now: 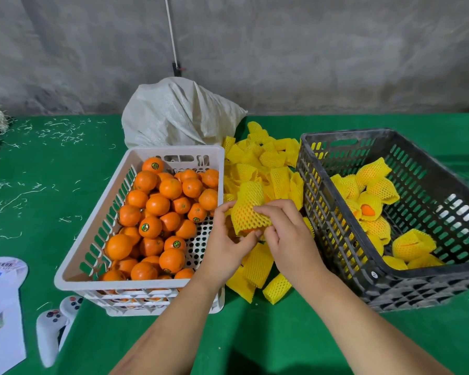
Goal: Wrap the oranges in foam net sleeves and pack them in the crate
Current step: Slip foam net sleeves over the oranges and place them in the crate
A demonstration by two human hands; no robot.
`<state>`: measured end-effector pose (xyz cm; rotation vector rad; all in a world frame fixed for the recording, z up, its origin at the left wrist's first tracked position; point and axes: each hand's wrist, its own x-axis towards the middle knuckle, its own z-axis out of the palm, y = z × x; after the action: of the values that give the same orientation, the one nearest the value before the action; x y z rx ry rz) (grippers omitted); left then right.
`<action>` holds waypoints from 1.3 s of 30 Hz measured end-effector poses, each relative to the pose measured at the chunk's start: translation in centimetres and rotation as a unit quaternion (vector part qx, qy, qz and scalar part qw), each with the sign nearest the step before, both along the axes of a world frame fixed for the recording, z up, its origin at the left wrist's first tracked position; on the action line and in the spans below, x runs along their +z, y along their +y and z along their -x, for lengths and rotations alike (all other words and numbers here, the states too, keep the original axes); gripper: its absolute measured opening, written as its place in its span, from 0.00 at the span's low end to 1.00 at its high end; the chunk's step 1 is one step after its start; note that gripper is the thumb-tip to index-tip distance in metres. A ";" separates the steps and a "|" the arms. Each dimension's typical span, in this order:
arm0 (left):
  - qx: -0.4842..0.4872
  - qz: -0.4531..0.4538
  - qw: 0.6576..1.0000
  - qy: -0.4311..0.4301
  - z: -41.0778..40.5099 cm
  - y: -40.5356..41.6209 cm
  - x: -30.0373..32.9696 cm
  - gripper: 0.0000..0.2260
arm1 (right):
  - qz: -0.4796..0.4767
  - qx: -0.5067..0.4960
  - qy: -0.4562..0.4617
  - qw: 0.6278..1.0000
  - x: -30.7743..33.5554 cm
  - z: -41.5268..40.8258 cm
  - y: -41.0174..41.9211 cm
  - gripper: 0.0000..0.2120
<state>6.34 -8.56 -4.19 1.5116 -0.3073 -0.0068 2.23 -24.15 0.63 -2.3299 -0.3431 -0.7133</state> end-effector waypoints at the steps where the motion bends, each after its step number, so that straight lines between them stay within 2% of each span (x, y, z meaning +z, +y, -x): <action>1: 0.018 0.007 1.000 0.002 0.0 -0.1 0.0 0.27 | 0.002 -0.004 -0.022 1.000 -0.1 0.0 0.1 0.15; 5: 0.053 0.014 0.998 0.006 -0.1 0.1 -0.3 0.26 | 0.017 0.005 -0.049 0.999 -1.0 0.4 1.2 0.14; 8: 0.026 0.001 1.000 0.009 -0.1 0.4 -0.4 0.27 | -0.060 -0.017 0.048 0.997 -1.4 0.6 1.8 0.27; 10: 0.008 -0.008 1.000 0.003 0.0 0.5 -0.3 0.29 | -0.094 -0.020 0.084 0.992 -1.3 0.1 1.6 0.30; 12: 0.007 0.000 1.000 0.007 0.0 0.5 -0.3 0.29 | -0.098 -0.020 0.081 0.992 -1.5 -0.1 1.3 0.26; 15: 0.055 0.028 0.998 0.028 0.0 0.5 0.0 0.27 | -0.107 -0.023 0.056 0.992 -2.1 -0.1 1.8 0.16; 18: 0.100 0.021 0.995 0.017 -0.2 0.4 -0.1 0.27 | -0.127 0.003 0.131 0.983 -2.7 0.3 2.7 0.11; 19: 0.111 0.015 0.994 0.010 -0.3 0.4 -0.2 0.29 | -0.173 0.004 0.168 0.971 -2.6 0.4 2.7 0.11; 21: 0.122 0.013 0.992 0.004 -0.4 0.5 -0.1 0.32 | -0.333 -0.024 0.213 0.918 -1.7 0.4 2.5 0.11; 23: 0.109 -0.003 0.994 -0.011 -0.3 0.4 0.2 0.32 | -0.439 -0.022 0.245 0.864 -0.9 0.1 2.5 0.22; 25: 0.070 -0.031 0.997 -0.023 0.1 0.2 0.2 0.33 | -0.437 0.021 0.312 0.843 -0.5 -0.4 3.2 0.40; 26: 0.052 -0.043 0.997 -0.022 0.3 0.1 0.3 0.33 | -0.413 0.023 0.334 0.847 -0.3 -0.5 3.7 0.45; 29: 0.017 -0.081 0.996 -0.029 0.3 0.2 0.1 0.30 | -0.387 -0.016 0.331 0.861 -0.9 -0.5 3.7 0.43; 32: -0.017 -0.130 0.990 -0.056 0.4 -0.2 0.2 0.30 | -0.418 -0.022 0.322 0.849 -1.8 -0.2 2.4 0.39; 35: 0.005 -0.193 0.977 -0.086 0.4 -0.6 0.0 0.29 | -0.444 -0.059 0.293 0.845 -2.0 -1.0 0.4 0.41; 37: 0.016 -0.182 0.980 -0.081 0.4 -0.4 -0.2 0.26 | -0.464 -0.116 0.273 0.835 -1.7 -2.5 -2.2 0.45; 39: 0.005 -0.131 0.990 -0.052 0.4 -0.1 -0.2 0.23 | -0.494 -0.170 0.241 0.818 -0.9 -4.1 -5.9 0.44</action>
<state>5.98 -8.63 -4.36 1.7785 -0.3935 0.0415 6.29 -30.10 -0.25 -1.4557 0.5774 -0.2899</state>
